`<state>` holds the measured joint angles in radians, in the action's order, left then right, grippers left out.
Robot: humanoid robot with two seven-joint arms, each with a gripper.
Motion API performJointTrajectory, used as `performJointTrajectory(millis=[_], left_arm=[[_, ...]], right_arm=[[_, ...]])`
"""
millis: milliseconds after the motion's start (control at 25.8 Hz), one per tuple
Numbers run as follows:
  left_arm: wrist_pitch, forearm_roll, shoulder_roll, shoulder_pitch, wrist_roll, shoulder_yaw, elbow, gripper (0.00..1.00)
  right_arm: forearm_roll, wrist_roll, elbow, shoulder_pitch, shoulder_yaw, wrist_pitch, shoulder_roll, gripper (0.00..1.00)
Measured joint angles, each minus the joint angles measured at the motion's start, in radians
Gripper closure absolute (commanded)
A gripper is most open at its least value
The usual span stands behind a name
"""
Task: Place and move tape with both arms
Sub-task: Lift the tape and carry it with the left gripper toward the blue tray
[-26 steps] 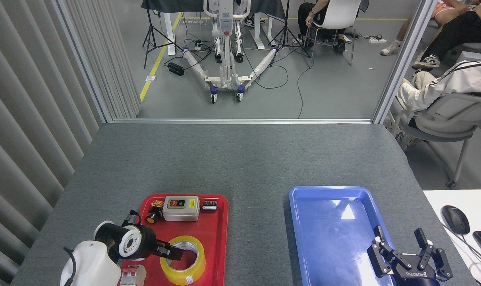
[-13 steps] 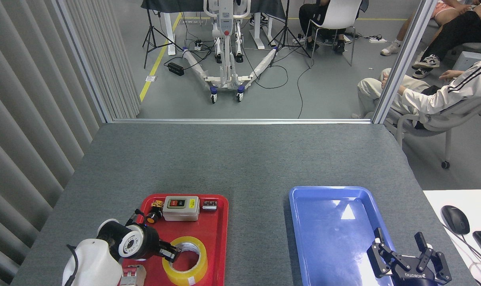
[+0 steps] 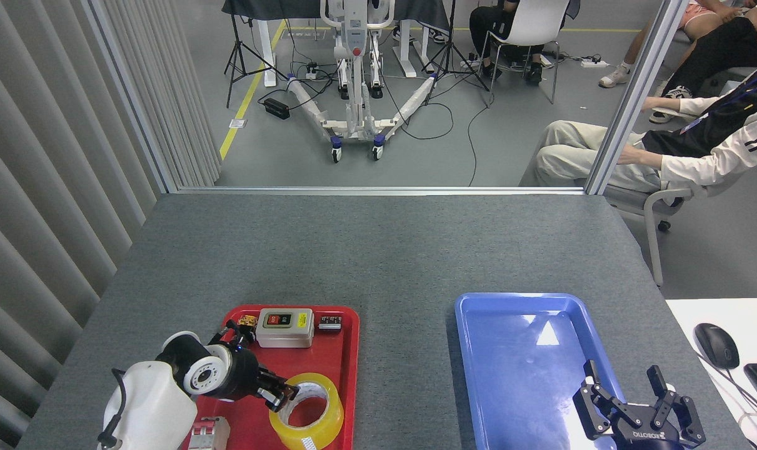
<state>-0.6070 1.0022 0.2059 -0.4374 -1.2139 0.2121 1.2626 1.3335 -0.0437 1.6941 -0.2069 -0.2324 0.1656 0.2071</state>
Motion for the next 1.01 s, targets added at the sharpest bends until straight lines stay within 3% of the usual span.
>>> performJointTrajectory(millis=[116,310,427,659,1009], left_arm=[[-0.072,-0.121,-0.028,-0.034,0.0,-0.068,-0.003,1.0],[-0.162,-0.565,-0.148,-0.059,0.019,-0.226,-0.12,1.0],[-0.172,-0.692,-0.191,-0.065,0.027,-0.234,-0.191,1.0],[-0.178,-0.723,-0.275,-0.076,0.083,-0.064,-0.232,1.0],[-0.179,-0.708,-0.316,-0.092,0.095,0.034,-0.231,1.0]], right_arm=[[0.002,-0.008,-0.001,-0.002,-0.003,0.052,-0.002,0.0],[0.004,-0.02,-0.026,-0.004,-0.03,0.291,-0.002,0.0],[0.004,-0.04,-0.04,-0.005,-0.049,0.414,0.0,0.0],[0.0,-0.103,-0.048,-0.005,-0.06,0.592,0.003,0.0],[-0.019,-0.125,-0.029,-0.017,0.0,0.619,-0.003,0.0]])
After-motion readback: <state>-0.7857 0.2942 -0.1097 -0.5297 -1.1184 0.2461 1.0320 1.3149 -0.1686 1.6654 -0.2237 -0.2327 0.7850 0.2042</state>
